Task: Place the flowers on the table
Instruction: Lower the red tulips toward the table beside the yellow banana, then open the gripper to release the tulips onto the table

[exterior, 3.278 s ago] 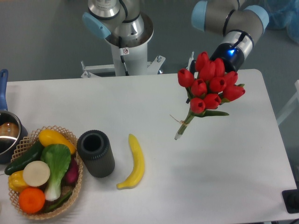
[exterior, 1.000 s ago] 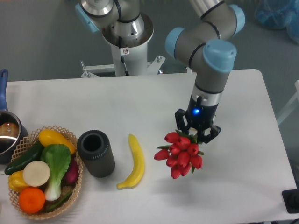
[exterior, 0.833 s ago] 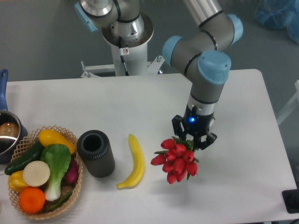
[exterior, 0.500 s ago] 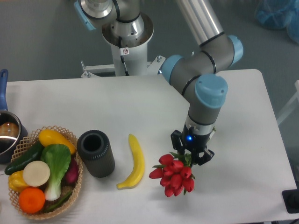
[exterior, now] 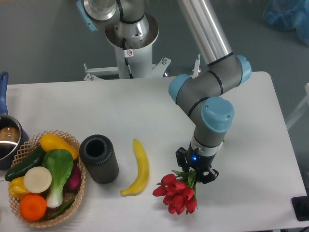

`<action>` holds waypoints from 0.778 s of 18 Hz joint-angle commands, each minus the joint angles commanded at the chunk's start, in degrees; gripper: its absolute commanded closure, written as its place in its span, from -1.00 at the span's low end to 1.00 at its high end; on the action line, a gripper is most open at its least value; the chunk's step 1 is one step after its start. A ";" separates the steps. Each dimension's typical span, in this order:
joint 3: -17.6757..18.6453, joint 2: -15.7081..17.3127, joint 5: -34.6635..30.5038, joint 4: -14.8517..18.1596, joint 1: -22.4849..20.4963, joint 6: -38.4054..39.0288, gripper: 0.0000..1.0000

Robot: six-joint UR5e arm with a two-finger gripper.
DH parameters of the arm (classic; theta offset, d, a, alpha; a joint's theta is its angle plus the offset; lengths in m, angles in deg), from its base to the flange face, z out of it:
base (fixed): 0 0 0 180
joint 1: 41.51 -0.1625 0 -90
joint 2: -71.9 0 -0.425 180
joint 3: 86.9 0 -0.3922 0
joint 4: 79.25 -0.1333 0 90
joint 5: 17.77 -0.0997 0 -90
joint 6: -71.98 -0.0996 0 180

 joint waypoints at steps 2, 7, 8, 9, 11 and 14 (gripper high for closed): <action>0.53 0.00 0.00 0.00 0.00 -0.09 0.13; 0.62 -0.70 0.26 0.09 -0.35 0.00 0.13; 0.62 -0.70 0.35 0.18 -0.44 0.00 0.12; 0.62 -0.62 0.87 0.18 -0.61 0.00 -0.01; 0.36 -0.09 3.50 0.09 -1.75 -0.17 -0.88; 0.09 1.49 4.22 0.09 -2.64 -0.70 -1.00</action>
